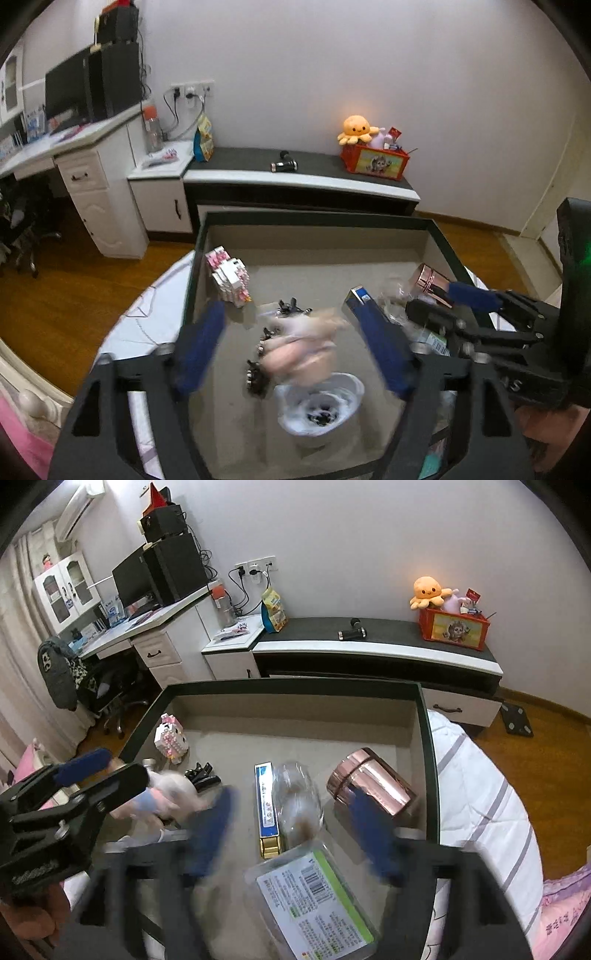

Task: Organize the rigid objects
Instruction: 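Carry the doll and bottle into the pink box and open both grippers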

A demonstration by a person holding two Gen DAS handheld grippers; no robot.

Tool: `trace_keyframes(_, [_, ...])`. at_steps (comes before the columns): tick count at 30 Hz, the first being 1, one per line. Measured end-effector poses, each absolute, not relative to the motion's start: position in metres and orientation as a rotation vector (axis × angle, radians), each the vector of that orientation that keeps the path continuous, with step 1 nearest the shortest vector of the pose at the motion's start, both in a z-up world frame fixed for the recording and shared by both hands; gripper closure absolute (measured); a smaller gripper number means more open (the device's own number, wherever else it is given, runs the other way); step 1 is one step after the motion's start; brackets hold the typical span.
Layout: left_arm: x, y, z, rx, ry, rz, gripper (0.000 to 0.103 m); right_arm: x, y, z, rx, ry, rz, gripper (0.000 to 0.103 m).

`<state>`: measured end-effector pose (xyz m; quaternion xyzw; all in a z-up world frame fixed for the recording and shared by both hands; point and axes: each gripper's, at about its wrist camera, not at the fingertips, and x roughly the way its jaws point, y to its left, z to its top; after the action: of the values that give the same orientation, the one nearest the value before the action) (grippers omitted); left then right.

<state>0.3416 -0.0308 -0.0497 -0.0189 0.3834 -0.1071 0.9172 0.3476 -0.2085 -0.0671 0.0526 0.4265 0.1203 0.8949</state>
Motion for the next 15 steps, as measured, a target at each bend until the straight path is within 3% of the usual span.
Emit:
trace_keyframes(3, [0.329,-0.025,-0.041,-0.041,0.757,-0.202,0.000,0.340,-0.210,-0.063,0.116,0.872,0.251,0.018])
trace_keyframes(5, [0.321,-0.023,-0.036,-0.031,0.749,-0.200,0.000,0.334,-0.212,-0.059,0.122,0.857,0.234,0.011])
trace_keyframes(6, [0.316,-0.022,-0.034,-0.024,0.745,-0.201,0.000,0.330,-0.213,-0.057,0.124,0.851,0.222,0.000])
trace_keyframes(15, [0.246,-0.013,-0.014,-0.034,0.681,-0.214,0.000,0.275,-0.220,-0.035,0.164,0.794,0.222,0.000])
